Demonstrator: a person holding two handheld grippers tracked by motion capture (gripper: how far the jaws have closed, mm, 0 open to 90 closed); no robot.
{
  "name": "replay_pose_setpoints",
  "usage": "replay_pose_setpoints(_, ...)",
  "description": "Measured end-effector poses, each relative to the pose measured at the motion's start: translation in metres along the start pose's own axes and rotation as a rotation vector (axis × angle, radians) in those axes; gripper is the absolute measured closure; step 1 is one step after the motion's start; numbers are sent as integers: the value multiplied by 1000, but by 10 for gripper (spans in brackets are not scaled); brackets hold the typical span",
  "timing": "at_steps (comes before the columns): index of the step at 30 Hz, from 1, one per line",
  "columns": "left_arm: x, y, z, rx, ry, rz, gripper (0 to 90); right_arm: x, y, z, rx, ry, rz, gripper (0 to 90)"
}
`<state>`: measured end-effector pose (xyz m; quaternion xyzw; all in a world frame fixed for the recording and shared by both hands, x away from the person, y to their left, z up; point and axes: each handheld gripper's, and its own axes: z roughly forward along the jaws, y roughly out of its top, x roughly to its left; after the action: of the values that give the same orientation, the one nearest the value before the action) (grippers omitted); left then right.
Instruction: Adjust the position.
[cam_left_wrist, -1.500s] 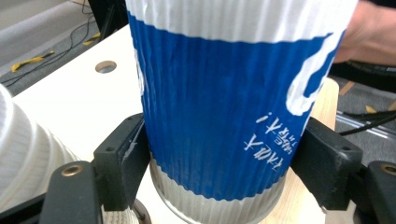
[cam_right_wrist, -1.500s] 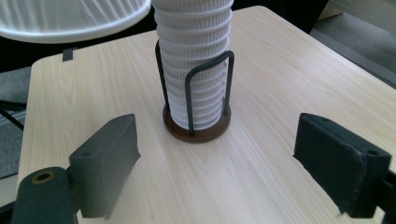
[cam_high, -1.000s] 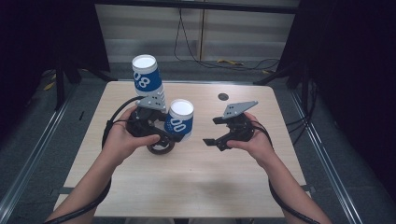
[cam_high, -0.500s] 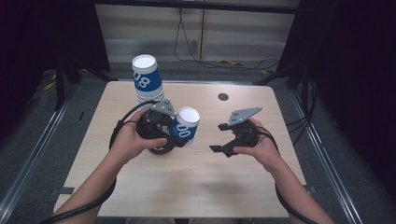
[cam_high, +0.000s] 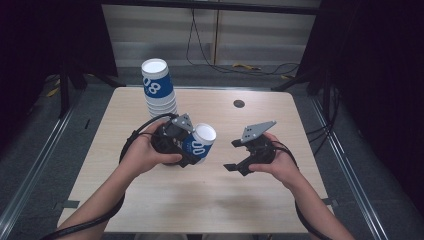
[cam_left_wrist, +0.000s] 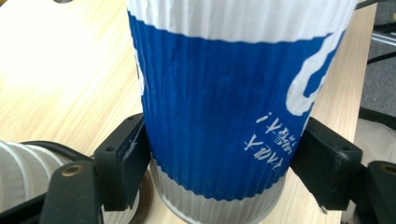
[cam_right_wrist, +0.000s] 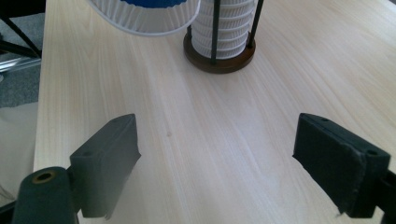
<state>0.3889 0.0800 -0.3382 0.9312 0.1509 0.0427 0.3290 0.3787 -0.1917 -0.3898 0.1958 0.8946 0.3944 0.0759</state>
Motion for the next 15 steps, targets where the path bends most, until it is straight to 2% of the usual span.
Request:
replay_pose_setpoints(4, 2, 0, 2, 43, -17, 22, 250, 1, -3, 1, 1, 4, -1, 134)
replay_pose_setpoints(7, 1, -1, 5, 49, -16, 12, 250, 2, -6, 1, -10, 10, 7, 134)
replay_pose_setpoints(15, 0, -1, 13, 111, -21, 45, 250, 5, -8, 0, -11, 21, 3, 133)
